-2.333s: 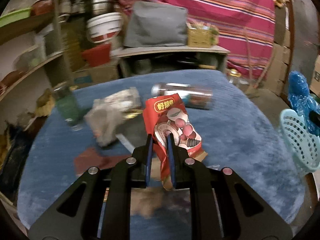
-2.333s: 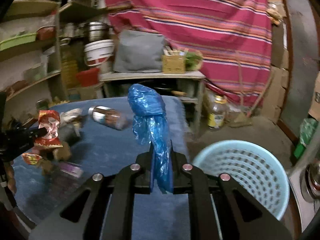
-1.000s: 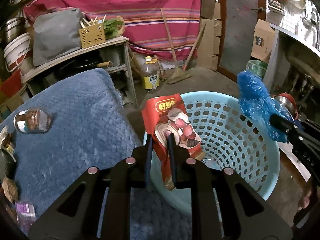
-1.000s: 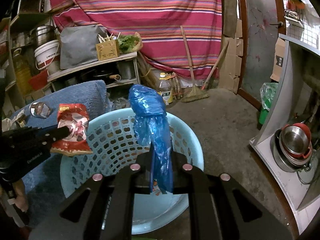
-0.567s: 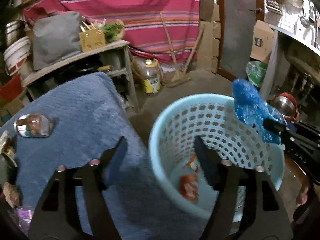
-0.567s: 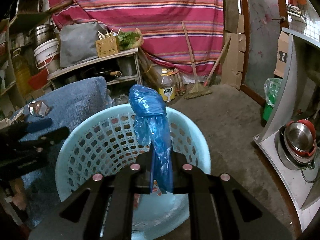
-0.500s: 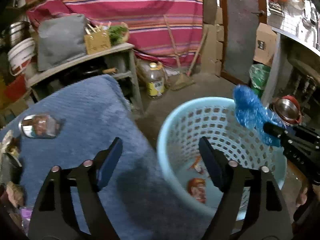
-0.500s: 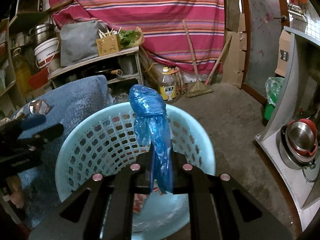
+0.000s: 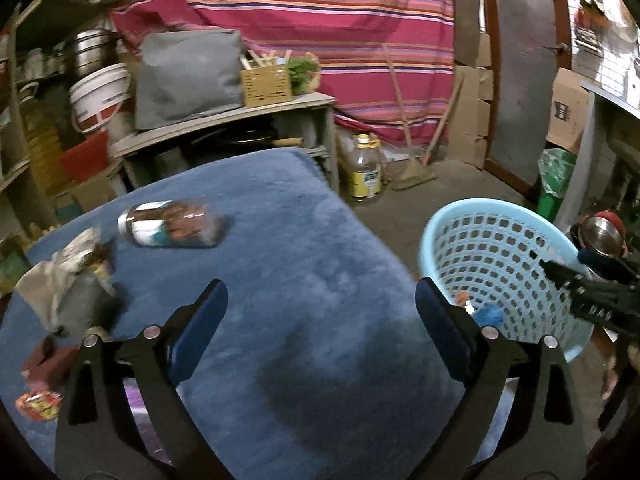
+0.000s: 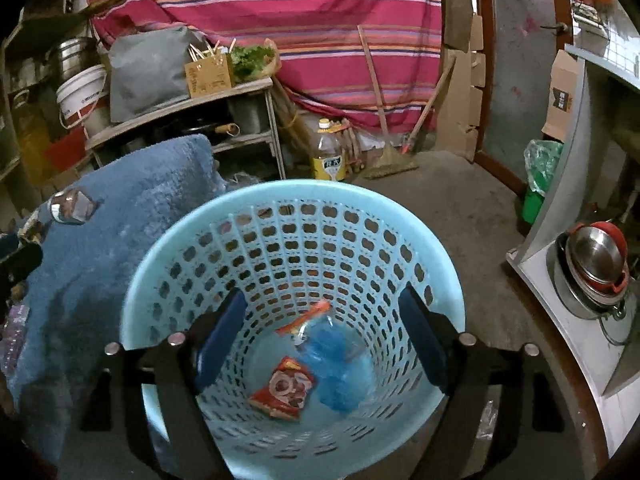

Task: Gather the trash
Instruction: 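Move both tools back over the table toward the remaining trash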

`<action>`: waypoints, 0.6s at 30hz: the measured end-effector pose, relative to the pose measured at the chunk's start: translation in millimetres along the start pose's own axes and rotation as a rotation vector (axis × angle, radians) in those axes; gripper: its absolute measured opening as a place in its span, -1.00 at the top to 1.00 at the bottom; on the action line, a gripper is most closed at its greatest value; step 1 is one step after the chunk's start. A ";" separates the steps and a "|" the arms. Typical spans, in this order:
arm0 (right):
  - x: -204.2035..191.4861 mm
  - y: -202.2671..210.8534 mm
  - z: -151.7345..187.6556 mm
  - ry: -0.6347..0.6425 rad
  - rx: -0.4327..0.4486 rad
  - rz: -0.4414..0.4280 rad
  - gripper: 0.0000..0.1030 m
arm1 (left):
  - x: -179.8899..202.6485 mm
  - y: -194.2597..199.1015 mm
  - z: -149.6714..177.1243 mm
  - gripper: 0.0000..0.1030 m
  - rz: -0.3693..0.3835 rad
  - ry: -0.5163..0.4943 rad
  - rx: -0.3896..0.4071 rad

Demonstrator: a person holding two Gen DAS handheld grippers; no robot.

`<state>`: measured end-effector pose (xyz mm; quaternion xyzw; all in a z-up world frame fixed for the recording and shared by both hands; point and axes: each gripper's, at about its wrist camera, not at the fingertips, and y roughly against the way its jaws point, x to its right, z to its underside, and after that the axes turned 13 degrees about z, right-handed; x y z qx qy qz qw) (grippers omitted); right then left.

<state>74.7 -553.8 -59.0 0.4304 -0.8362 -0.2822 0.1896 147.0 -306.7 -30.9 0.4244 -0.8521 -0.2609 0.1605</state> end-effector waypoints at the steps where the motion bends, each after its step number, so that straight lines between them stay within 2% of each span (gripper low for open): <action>1: -4.3 6.2 -0.5 0.005 0.009 0.000 -0.54 | -4.7 5.8 1.7 -0.81 -0.012 0.002 0.003; 12: -76.9 62.5 -0.2 0.073 0.071 -0.096 -0.62 | -71.7 76.2 33.2 -0.89 -0.153 0.049 0.033; 18: -128.8 84.1 10.5 0.137 0.081 -0.145 -0.64 | -126.0 103.0 55.5 -0.89 -0.196 0.130 0.023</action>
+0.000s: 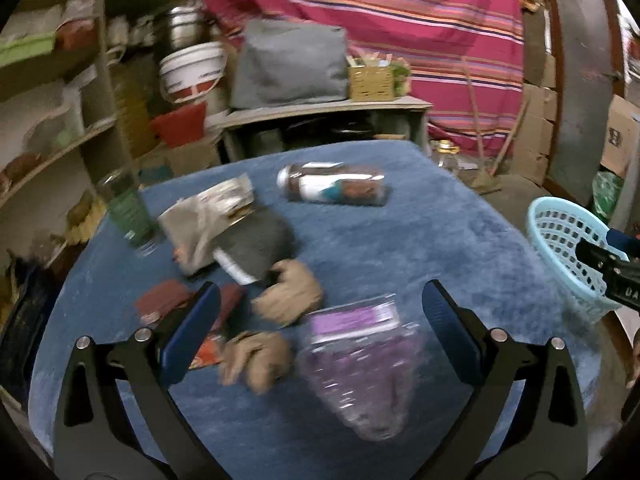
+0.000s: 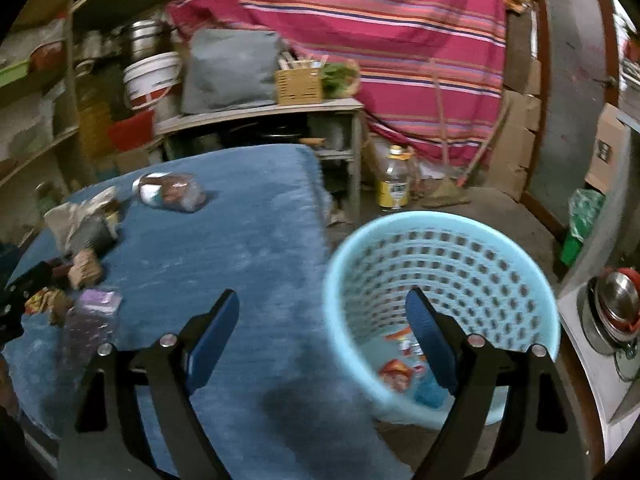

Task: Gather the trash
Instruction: 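Move both tools back over the table toward the remaining trash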

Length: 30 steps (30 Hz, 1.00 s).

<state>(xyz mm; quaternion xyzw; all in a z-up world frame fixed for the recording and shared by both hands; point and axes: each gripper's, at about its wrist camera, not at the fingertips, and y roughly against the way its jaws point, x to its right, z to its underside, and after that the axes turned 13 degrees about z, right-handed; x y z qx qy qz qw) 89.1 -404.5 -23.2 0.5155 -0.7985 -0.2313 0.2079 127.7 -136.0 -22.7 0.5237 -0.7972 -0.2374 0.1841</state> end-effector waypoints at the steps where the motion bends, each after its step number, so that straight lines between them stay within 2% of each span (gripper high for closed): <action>1: -8.3 1.9 0.4 0.006 0.000 -0.009 -0.66 | -7.4 1.2 2.1 -0.89 -0.007 0.008 -0.002; 8: -57.4 7.1 3.2 0.044 -0.008 -0.042 -0.68 | -72.5 6.7 22.7 -0.89 -0.081 0.058 -0.036; 15: -105.2 13.1 3.8 0.107 0.000 -0.071 -0.68 | -129.3 9.4 37.3 -0.89 -0.120 0.121 -0.059; 23: -157.9 17.4 4.3 0.180 0.005 -0.116 -0.71 | -162.1 8.8 44.3 -0.89 -0.146 0.125 -0.070; 30: -192.0 15.8 1.9 0.221 0.008 -0.129 -0.74 | -185.0 11.5 50.1 -0.89 -0.122 0.180 -0.065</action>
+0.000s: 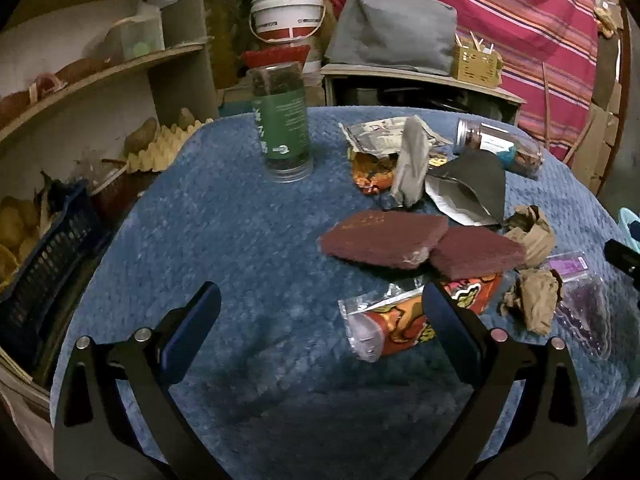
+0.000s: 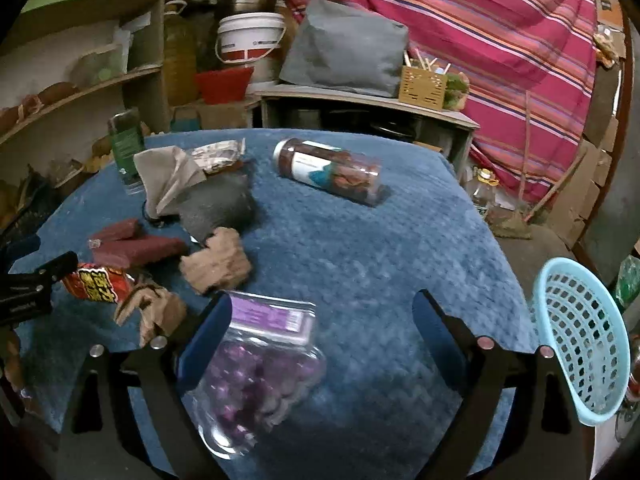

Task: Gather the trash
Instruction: 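Move both tools back over the table toward the remaining trash, then grasp the silver-red snack wrapper with the left tool while the right tool grasps the tan paper scrap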

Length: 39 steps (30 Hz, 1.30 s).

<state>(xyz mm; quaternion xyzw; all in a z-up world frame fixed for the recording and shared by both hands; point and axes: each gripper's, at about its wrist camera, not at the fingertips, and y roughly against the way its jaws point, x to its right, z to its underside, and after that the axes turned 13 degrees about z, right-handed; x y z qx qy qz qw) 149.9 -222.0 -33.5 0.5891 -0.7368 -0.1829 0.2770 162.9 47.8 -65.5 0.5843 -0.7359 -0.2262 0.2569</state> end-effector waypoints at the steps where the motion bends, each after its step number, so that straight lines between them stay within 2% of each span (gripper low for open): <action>1: -3.9 -1.9 -1.6 0.004 -0.002 -0.004 -0.75 | -1.5 0.2 -0.3 -0.89 0.001 0.004 0.001; 12: -50.4 -34.2 -20.2 0.058 -0.038 -0.040 -0.74 | -19.8 -2.6 -2.4 -0.89 0.014 0.052 -0.003; 20: -65.9 -49.6 -19.5 0.085 -0.069 -0.058 -0.69 | -20.5 -8.3 2.2 -0.89 0.064 0.065 -0.027; 21: -67.0 -50.1 -19.0 0.089 -0.071 -0.072 -0.63 | -19.2 -8.5 2.8 -0.89 0.076 0.062 -0.028; 26: -72.6 -50.5 -17.4 0.101 -0.080 -0.159 0.06 | -14.1 -8.7 4.7 -0.89 0.107 0.050 -0.029; 30: -70.3 -45.2 -18.3 0.101 -0.058 -0.184 0.27 | -12.3 -8.0 5.5 -0.89 0.130 0.046 -0.027; 32: -64.8 -41.0 -20.9 0.087 -0.040 -0.186 0.61 | -11.5 -7.0 5.2 -0.89 0.140 0.045 -0.024; 35: -51.9 -37.9 -25.8 0.069 -0.030 -0.178 0.80 | -8.1 -4.9 5.8 -0.89 0.153 0.032 -0.018; 39: -34.2 -37.6 -27.1 0.045 -0.031 -0.166 0.88 | 1.0 -5.0 7.7 -0.89 0.173 -0.003 -0.028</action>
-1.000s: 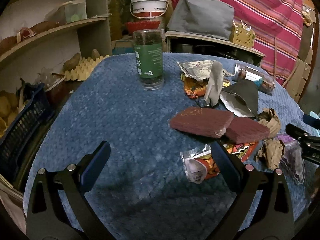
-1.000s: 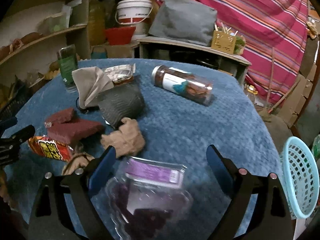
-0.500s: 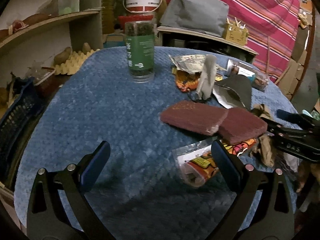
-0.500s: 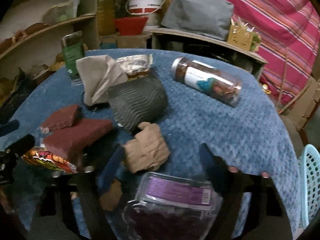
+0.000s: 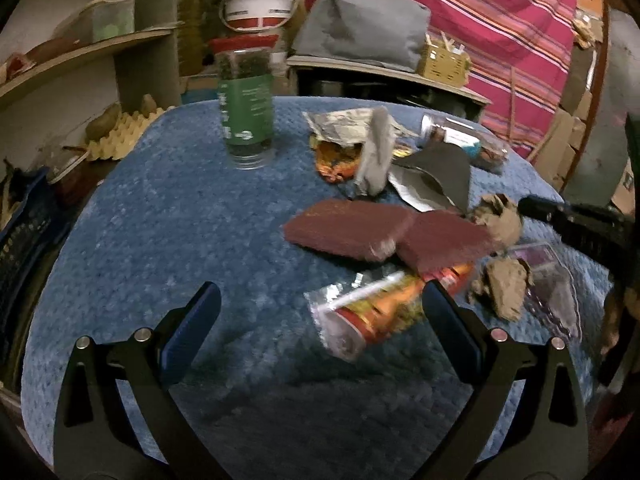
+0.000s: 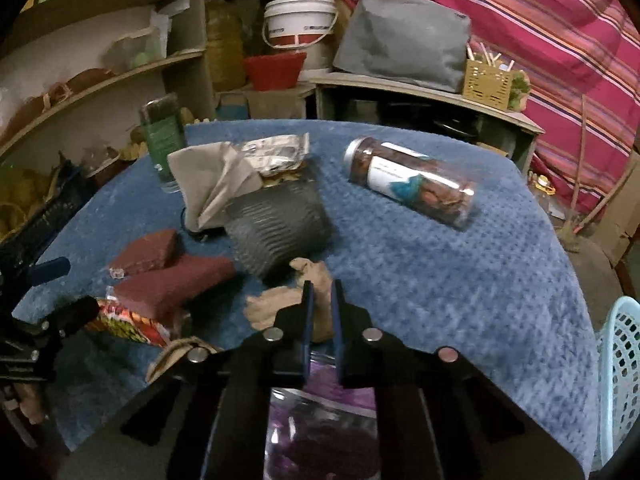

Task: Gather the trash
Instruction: 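Grasp the silver-red snack wrapper with the left tool while the right tool grasps the tan paper scrap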

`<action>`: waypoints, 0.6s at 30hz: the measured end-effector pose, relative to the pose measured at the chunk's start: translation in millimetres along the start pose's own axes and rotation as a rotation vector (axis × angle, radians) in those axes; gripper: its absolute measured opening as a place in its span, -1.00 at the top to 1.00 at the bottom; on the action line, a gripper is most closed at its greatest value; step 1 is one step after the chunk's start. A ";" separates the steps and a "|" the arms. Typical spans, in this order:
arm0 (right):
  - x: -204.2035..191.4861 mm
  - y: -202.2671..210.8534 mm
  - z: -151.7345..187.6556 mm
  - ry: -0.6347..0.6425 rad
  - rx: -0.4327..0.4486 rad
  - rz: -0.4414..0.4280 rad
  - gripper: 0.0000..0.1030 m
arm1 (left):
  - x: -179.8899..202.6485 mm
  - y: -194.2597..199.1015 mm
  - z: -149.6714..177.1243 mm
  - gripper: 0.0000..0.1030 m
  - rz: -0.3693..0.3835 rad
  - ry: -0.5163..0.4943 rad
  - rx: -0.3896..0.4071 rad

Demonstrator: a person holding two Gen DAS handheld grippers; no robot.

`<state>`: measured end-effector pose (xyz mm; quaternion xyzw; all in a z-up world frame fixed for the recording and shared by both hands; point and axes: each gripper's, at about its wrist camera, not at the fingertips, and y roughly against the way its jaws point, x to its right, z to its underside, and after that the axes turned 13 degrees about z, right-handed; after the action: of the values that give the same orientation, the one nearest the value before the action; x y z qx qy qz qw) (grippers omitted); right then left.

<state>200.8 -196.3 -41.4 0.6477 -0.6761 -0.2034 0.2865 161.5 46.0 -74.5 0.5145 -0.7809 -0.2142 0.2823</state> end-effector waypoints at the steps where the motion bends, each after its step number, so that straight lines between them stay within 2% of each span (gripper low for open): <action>1: 2.6 0.8 0.5 -0.005 0.001 0.003 0.88 | 4.5 -0.9 1.2 -0.89 -0.001 -0.020 -0.004; 7: 19.2 3.4 3.8 -0.044 -0.022 0.000 0.88 | 19.8 -14.0 5.9 -0.88 0.012 -0.092 -0.052; 9: 22.1 1.7 5.3 -0.062 -0.031 0.005 0.88 | 22.7 -19.1 5.9 -0.69 0.023 -0.100 -0.069; 11: 21.6 1.2 7.3 -0.063 -0.037 0.012 0.86 | 25.5 -24.5 6.2 -0.34 0.048 -0.106 -0.096; 13: 22.0 -0.4 9.6 -0.064 -0.045 0.027 0.82 | 26.8 -29.0 7.2 -0.32 0.052 -0.111 -0.115; 15: 24.0 -1.8 12.0 -0.077 -0.049 0.036 0.45 | 27.2 -30.1 7.6 -0.27 0.062 -0.115 -0.120; 16: 25.9 -1.4 12.8 -0.087 -0.046 0.038 0.03 | 26.6 -29.2 7.4 -0.14 0.076 -0.113 -0.119; 17: 27.0 -0.3 13.9 -0.095 -0.040 0.042 -0.09 | 25.9 -28.2 7.6 0.06 0.090 -0.109 -0.120; 18: 26.9 -0.4 14.2 -0.094 -0.042 0.043 -0.09 | 25.4 -27.4 8.0 0.14 0.108 -0.107 -0.122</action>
<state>191.9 -224.4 -49.0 0.6166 -0.6982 -0.2415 0.2722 167.0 12.5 -92.0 0.4413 -0.8068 -0.2732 0.2822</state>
